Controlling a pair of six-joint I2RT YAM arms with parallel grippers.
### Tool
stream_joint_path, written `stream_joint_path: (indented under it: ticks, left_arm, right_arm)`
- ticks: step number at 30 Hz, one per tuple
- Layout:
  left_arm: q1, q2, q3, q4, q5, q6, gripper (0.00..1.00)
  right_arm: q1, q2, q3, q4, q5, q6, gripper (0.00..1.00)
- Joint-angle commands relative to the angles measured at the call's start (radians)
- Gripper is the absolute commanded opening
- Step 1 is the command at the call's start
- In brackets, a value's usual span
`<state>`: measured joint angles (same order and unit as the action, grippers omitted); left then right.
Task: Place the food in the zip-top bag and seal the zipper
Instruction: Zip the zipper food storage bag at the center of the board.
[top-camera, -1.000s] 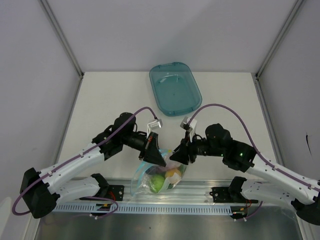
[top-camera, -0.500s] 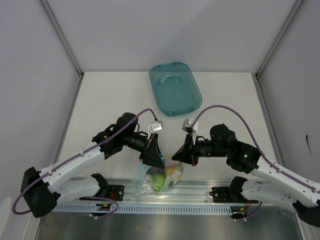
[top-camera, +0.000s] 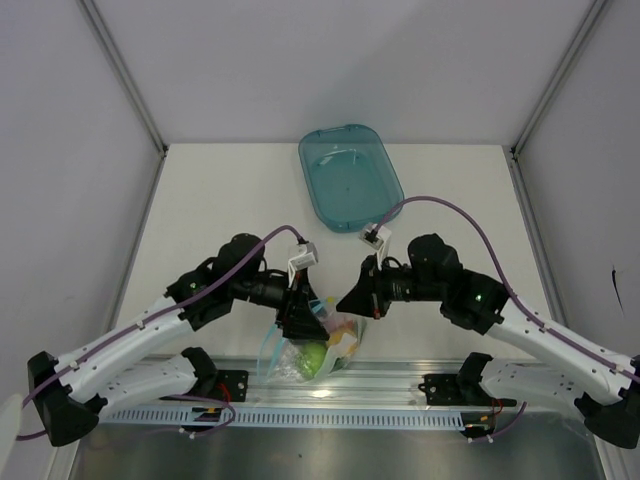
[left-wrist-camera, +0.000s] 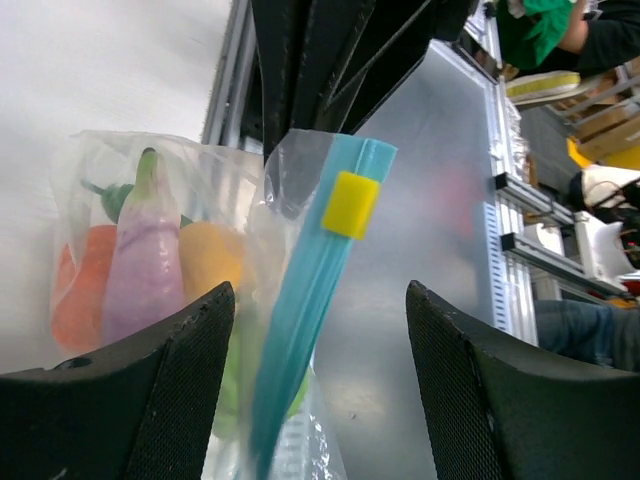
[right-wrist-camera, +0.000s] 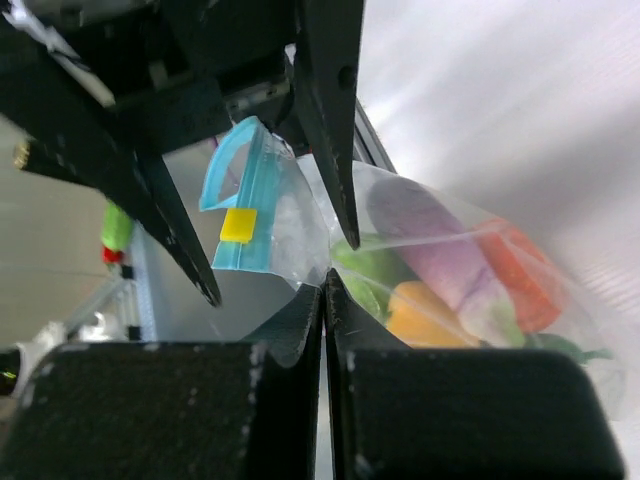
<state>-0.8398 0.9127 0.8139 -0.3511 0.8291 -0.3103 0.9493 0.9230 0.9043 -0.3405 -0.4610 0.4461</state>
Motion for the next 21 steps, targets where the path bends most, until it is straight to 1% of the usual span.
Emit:
stream_joint_path:
  ticks: [1,5,8,11,12,14,15,17,18,19,21]
  left_arm:
    - [-0.030,-0.053,0.016,0.015,-0.126,0.036,0.72]
    - [-0.044,-0.087,-0.027,0.066,-0.180,0.010,0.71]
    - [-0.057,-0.084,-0.025,0.051,-0.225,0.016,0.66]
    - [-0.061,-0.066,-0.024,0.054,-0.239,0.007,0.56]
    - [-0.061,-0.054,-0.019,0.051,-0.232,0.007,0.45]
    - [-0.061,-0.011,-0.013,0.047,-0.219,-0.001,0.32]
    - [-0.061,0.001,-0.013,0.049,-0.220,-0.009,0.21]
    - [-0.061,0.038,-0.015,0.060,-0.206,-0.021,0.10]
    - [-0.061,0.044,-0.015,0.073,-0.196,-0.023,0.01]
    - [-0.061,0.051,-0.015,0.084,-0.188,-0.027,0.01]
    - [-0.061,0.054,-0.015,0.103,-0.153,-0.038,0.01]
  right_arm:
    - [-0.039,0.014,0.068,0.015,-0.019,0.138,0.00]
    - [-0.083,0.017,0.070,0.017,-0.064,0.219,0.00]
    - [-0.129,0.013,0.070,0.008,-0.090,0.273,0.00]
    - [-0.158,0.007,0.047,0.038,-0.132,0.313,0.00]
    - [-0.158,0.007,0.047,0.037,-0.134,0.313,0.00]
    - [-0.158,0.010,0.047,0.032,-0.130,0.303,0.00]
    - [-0.156,0.010,0.047,0.035,-0.143,0.292,0.00]
    - [-0.153,0.010,0.048,0.031,-0.151,0.267,0.00]
    - [-0.152,0.007,0.050,0.026,-0.157,0.220,0.00]
    - [-0.152,0.002,0.050,0.009,-0.160,0.191,0.00]
    - [-0.152,-0.007,0.048,-0.017,-0.154,0.105,0.16]
